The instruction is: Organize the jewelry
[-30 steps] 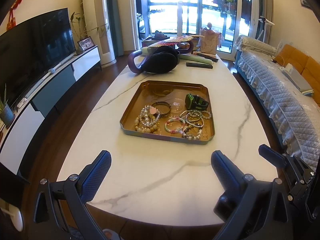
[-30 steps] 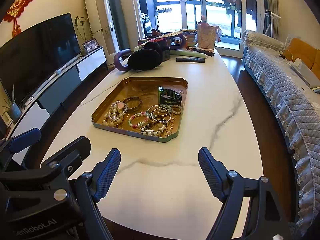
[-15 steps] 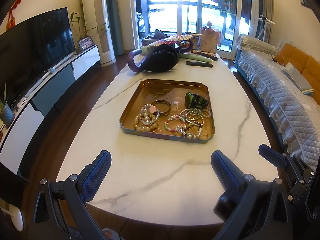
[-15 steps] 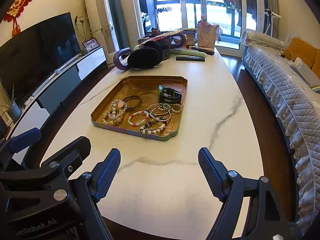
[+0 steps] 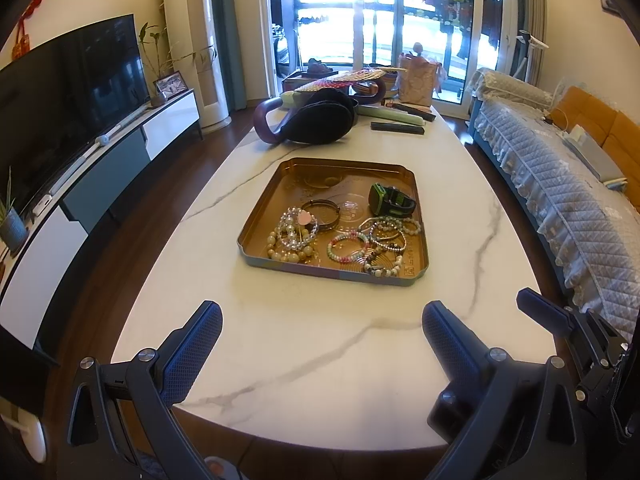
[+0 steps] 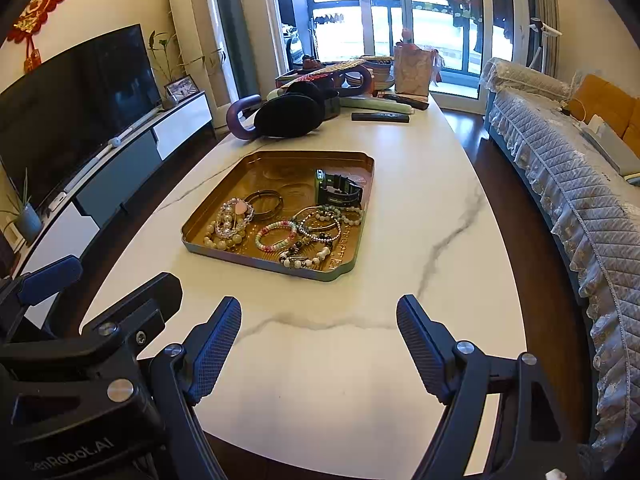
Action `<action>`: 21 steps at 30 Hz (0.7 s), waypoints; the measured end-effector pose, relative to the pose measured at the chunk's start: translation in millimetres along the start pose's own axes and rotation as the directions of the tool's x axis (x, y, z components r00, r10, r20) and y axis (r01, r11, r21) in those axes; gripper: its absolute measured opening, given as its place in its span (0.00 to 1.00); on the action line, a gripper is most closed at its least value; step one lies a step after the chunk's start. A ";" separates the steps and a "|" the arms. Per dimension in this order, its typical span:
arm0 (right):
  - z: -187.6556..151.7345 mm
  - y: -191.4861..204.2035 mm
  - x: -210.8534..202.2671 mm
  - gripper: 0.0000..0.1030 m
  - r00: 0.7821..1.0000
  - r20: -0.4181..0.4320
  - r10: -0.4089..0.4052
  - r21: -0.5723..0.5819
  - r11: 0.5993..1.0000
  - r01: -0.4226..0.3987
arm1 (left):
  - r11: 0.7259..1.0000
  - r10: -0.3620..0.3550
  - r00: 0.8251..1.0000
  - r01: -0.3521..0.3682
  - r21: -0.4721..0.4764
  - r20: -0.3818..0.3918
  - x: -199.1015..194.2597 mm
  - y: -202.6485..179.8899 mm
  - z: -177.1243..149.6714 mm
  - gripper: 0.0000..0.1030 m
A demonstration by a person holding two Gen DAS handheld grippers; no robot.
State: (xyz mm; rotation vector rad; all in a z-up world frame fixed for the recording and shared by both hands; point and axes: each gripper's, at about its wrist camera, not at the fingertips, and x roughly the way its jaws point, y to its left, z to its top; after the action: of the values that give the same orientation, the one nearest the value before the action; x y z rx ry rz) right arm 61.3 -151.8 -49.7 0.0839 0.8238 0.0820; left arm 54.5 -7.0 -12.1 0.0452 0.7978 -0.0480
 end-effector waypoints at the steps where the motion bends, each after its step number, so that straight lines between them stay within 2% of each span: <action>1: 0.8 0.4 -0.2 0.76 1.000 0.001 -0.001 0.001 1.000 0.001 | 1.000 -0.001 1.000 0.001 0.000 0.001 -0.2 0.0 -0.1 0.97; 21: -0.4 0.1 -0.9 0.76 1.000 -0.001 -0.001 0.001 1.000 0.001 | 1.000 -0.002 1.000 0.002 0.002 -0.003 1.0 -1.0 -4.1 0.98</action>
State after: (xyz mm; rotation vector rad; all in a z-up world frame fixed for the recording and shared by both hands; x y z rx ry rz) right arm 60.5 -151.8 -49.3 0.0841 0.8251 0.0808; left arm 52.2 -7.8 -15.7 0.0461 0.8011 -0.0504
